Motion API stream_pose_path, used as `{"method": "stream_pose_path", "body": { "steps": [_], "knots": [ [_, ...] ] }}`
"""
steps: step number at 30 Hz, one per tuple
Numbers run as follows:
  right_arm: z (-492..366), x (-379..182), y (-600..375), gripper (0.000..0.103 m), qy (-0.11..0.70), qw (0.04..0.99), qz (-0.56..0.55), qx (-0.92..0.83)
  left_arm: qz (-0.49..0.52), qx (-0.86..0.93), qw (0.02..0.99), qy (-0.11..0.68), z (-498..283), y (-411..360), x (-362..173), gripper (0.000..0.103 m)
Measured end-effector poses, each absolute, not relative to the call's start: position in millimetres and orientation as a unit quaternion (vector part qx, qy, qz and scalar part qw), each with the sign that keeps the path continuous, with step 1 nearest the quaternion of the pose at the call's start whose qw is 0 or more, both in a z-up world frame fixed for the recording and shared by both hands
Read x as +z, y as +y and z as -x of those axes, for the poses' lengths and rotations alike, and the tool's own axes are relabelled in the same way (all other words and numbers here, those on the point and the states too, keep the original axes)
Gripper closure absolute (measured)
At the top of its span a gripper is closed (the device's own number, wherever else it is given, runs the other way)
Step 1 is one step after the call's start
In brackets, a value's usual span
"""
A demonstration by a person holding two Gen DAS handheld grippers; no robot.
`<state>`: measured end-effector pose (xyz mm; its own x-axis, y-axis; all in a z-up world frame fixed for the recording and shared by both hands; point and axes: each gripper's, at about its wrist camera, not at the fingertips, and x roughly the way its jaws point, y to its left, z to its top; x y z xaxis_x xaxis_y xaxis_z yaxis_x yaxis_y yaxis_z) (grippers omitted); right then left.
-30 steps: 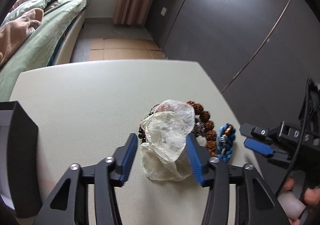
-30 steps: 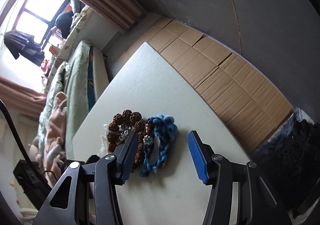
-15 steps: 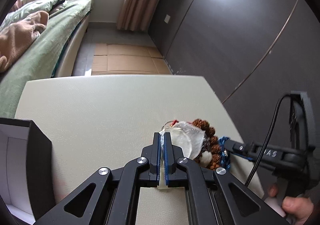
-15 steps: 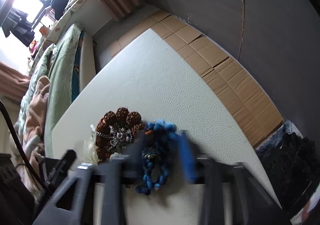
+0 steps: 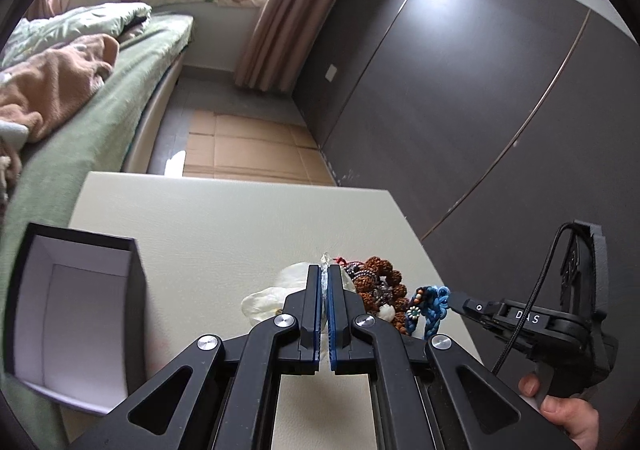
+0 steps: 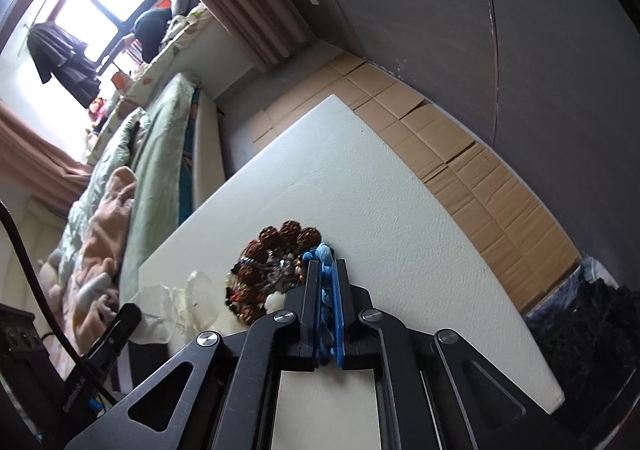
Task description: Organize jewelry
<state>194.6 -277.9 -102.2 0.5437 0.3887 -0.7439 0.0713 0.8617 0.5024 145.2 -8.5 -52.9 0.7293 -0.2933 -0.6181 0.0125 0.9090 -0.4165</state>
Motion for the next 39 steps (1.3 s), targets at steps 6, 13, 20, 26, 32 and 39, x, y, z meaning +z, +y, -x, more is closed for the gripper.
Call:
{"method": "stream_pose_path", "body": {
  "steps": [6,13,20,26,32,39],
  "knots": [
    [-180,-90,-282,0.097,0.441,0.847,-0.27,0.122,0.204,-0.073,0.918,0.333,-130,8,-39,0.101],
    [-167,-69,-271,0.097,0.407,0.852,-0.29,0.157,0.213,-0.054,0.929,0.299,-116,34,-21,0.101],
    [-159,-55,-237,0.097,0.383,0.853,-0.287,0.208,0.23,-0.014,0.929,0.29,-110,69,-22,0.101],
    [-160,-50,-201,0.097,0.377,0.85,-0.272,0.247,0.259,0.011,0.919,0.299,-111,95,-30,0.101],
    [-163,-47,-167,0.097,0.373,0.842,-0.265,0.285,0.284,0.01,0.903,0.323,-109,110,-33,0.099],
    [-156,-47,-127,0.097,0.372,0.828,-0.258,0.33,0.301,0.042,0.899,0.316,-91,132,-32,0.045]
  ]
}}
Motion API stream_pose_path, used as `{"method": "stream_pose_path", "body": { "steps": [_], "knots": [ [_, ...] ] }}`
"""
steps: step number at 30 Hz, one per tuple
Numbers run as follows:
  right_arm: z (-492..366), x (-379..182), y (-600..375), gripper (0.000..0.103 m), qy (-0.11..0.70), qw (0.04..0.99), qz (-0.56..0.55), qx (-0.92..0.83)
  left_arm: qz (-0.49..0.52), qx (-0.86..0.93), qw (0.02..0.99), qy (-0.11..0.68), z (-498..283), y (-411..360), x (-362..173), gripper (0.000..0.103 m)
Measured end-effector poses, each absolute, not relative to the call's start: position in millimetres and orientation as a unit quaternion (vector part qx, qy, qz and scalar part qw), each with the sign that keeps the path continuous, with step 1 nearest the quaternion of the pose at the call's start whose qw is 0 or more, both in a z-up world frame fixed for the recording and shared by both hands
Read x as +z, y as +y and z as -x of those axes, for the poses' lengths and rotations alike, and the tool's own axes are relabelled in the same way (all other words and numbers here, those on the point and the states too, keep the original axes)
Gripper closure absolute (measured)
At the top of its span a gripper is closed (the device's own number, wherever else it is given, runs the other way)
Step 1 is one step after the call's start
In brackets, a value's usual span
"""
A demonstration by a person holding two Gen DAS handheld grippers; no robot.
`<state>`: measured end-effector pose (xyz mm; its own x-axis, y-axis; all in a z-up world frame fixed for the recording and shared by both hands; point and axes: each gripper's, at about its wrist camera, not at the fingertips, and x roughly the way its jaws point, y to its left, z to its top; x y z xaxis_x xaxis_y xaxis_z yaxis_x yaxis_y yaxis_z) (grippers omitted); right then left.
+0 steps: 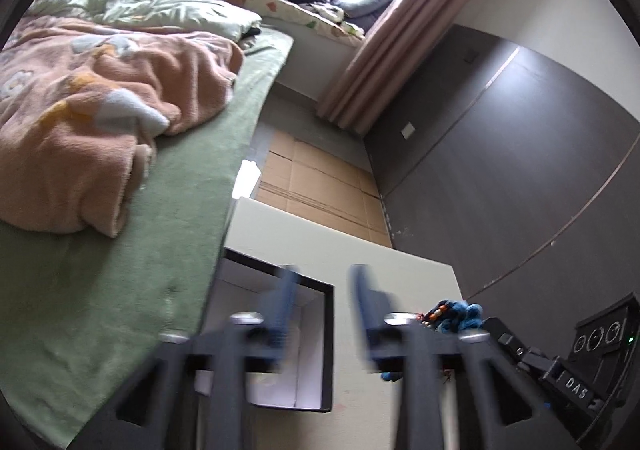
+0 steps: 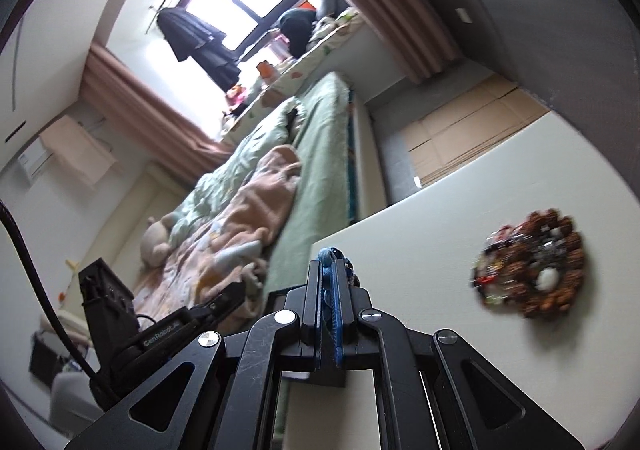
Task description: Organize jewelry
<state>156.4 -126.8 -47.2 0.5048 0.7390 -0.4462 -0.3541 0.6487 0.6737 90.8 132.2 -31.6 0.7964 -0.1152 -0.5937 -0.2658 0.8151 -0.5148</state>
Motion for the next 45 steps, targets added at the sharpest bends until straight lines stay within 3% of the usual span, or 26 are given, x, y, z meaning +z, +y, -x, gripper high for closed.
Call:
{"method": "stream_pose_path", "body": {
  "steps": [3,15,17,18,23,25,26,33,36,45],
  "knots": [
    [-154,-49,-113,0.097,0.377,0.818,-0.261,0.348,0.308,0.064,0.904,0.291,-76,143,-25,0.029],
    [-154,-56,-46,0.096,0.407,0.772,-0.245,0.422,0.341,0.093,0.892,0.281,-58,170,-22,0.027],
    [-162,-72,-36,0.083,0.447,0.773,-0.213,0.397,0.345,0.097,0.89,0.281,-55,173,-23,0.027],
    [-165,-82,-37,0.067,0.468,0.765,-0.218,0.386,0.345,0.097,0.89,0.281,-54,173,-23,0.027],
    [-166,-78,-70,0.052,0.458,0.782,-0.225,0.357,0.331,0.089,0.891,0.298,-58,162,-26,0.027],
    [-162,-68,-87,0.032,0.442,0.792,-0.228,0.353,0.324,0.082,0.893,0.3,-60,155,-26,0.027],
    [-162,-65,-93,0.029,0.437,0.797,-0.229,0.349,0.32,0.078,0.895,0.3,-61,150,-26,0.027],
    [-159,-52,-148,0.026,0.425,0.815,-0.239,0.312,0.284,0.045,0.905,0.315,-73,110,-25,0.027],
    [-156,-50,-170,0.017,0.421,0.834,-0.223,0.279,0.264,0.03,0.91,0.317,-77,90,-25,0.027],
    [-162,-69,-242,0.017,0.441,0.83,-0.285,0.186,0.224,-0.001,0.915,0.337,-86,50,-36,0.027]
  ]
}}
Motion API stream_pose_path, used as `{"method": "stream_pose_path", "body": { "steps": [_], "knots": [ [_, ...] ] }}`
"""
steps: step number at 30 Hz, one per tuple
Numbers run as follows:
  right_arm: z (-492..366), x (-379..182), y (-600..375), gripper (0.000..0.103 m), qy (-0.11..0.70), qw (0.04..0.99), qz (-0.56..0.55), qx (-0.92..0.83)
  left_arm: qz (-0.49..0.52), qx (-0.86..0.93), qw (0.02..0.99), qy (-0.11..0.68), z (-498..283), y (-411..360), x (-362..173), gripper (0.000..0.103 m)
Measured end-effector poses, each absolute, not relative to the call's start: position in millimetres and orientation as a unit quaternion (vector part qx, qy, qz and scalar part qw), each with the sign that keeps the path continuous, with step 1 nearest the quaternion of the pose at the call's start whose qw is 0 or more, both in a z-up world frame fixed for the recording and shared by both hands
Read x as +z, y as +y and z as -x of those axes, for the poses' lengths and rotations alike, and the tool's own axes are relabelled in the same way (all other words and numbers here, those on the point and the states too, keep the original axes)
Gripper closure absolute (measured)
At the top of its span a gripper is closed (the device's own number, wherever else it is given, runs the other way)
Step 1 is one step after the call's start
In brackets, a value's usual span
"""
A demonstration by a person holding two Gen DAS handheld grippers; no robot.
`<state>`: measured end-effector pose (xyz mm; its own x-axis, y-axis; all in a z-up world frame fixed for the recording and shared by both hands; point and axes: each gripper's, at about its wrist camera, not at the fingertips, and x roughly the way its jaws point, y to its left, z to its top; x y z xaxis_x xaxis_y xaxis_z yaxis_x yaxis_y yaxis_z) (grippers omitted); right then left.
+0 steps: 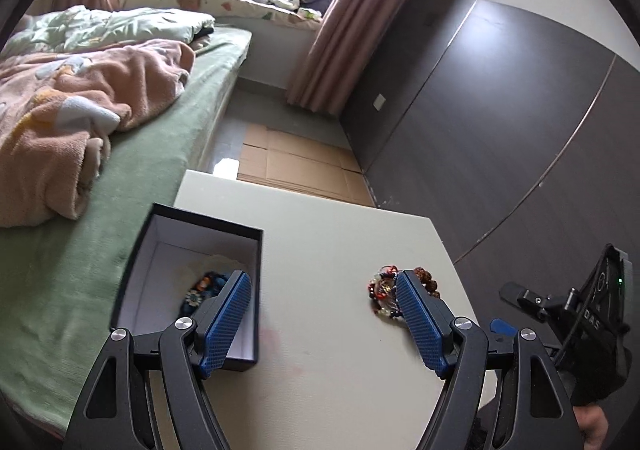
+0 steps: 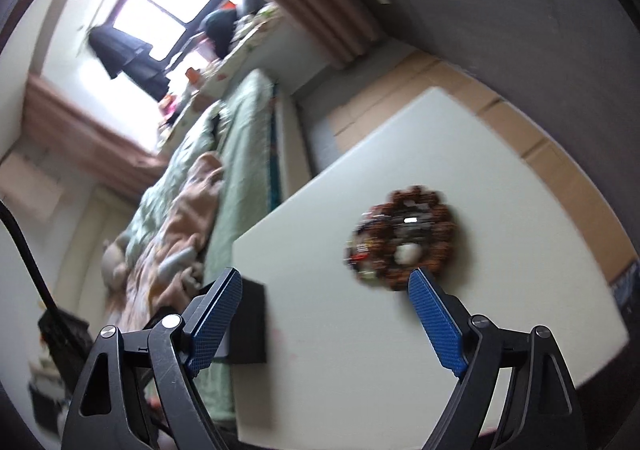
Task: Organize jewelry
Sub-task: 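Close the left tool on the brown rudraksha bead bracelet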
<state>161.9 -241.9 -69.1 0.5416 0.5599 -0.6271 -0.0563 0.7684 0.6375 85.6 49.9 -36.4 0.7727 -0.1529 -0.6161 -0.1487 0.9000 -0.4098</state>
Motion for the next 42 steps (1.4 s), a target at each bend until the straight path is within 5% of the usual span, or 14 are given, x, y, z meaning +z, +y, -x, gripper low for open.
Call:
{"method": "stream_pose_path", "body": {
  "steps": [16,23,42],
  "knots": [
    [-167,-98,-277,0.018,0.477,0.795,-0.35,0.135,0.166,-0.057,0.905,0.388,-131,-16,-48,0.029],
    [-170,-109,-289,0.018,0.491,0.779,-0.37,0.127,0.201,-0.094,0.863,0.453,-171,-43,-82,0.051],
    [-185,-136,-296,0.018,0.518,0.741,-0.414,0.108,0.184,-0.111,0.847,0.486,-201,-77,-121,0.072]
  ]
}}
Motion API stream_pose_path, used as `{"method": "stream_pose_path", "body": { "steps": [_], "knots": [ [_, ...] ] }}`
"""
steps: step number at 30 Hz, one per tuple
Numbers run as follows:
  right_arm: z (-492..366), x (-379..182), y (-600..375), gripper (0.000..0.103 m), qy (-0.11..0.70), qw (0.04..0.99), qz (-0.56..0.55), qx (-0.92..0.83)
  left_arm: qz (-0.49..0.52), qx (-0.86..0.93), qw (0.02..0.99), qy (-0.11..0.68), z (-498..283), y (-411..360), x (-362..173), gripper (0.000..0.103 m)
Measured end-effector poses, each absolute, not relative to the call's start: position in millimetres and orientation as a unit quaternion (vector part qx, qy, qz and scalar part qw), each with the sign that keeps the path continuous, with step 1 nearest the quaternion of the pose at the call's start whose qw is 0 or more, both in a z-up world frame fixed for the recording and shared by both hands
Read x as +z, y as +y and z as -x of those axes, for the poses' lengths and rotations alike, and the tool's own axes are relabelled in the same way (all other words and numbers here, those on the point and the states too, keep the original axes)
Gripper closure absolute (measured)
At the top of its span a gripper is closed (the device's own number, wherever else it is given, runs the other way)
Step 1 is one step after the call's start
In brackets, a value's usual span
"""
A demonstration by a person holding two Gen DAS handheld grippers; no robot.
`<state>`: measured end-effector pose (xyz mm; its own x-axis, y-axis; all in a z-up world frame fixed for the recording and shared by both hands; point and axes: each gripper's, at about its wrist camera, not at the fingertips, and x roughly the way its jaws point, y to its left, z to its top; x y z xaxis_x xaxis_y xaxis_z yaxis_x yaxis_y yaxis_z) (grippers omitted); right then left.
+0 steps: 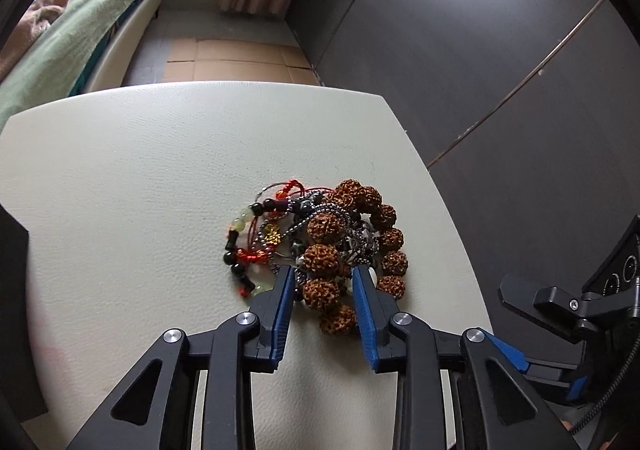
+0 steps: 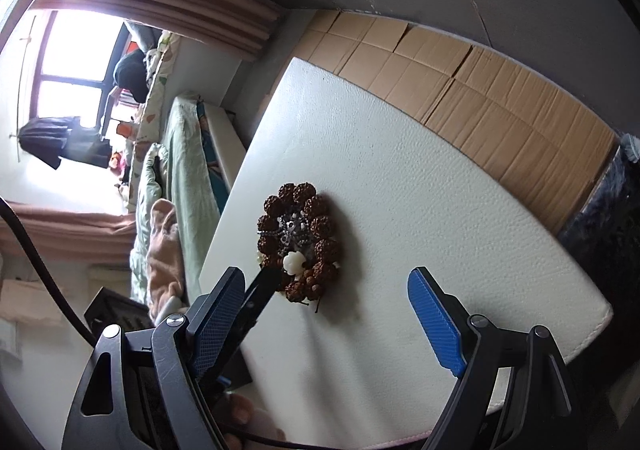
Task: Organize jewelry
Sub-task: 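Close the left tool on the brown rudraksha bead bracelet, then lift the brown bracelet with the left tool, pulling its tangled chain free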
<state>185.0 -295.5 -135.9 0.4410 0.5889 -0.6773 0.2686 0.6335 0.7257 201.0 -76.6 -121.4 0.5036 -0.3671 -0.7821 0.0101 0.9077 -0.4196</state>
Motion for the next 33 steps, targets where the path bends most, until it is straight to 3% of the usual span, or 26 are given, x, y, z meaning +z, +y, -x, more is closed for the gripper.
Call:
{"method": "stream_pose_path", "body": {
  "steps": [7,8,13,33],
  "knots": [
    [-188,-140,-293,0.018,0.524,0.74,-0.408,0.103,0.205,-0.126,0.844,0.479,-203,-77,-124,0.073],
    [-189,-141,-293,0.018,0.525,0.739,-0.408,0.105,0.198,-0.125,0.845,0.48,-201,-78,-123,0.085],
    [-191,-144,-290,0.018,0.53,0.735,-0.409,0.111,0.197,-0.13,0.843,0.484,-192,-72,-119,0.084],
    [-196,-134,-279,0.018,0.529,0.744,-0.385,0.135,0.25,-0.142,0.884,0.368,-146,-22,-17,0.084]
  ]
}}
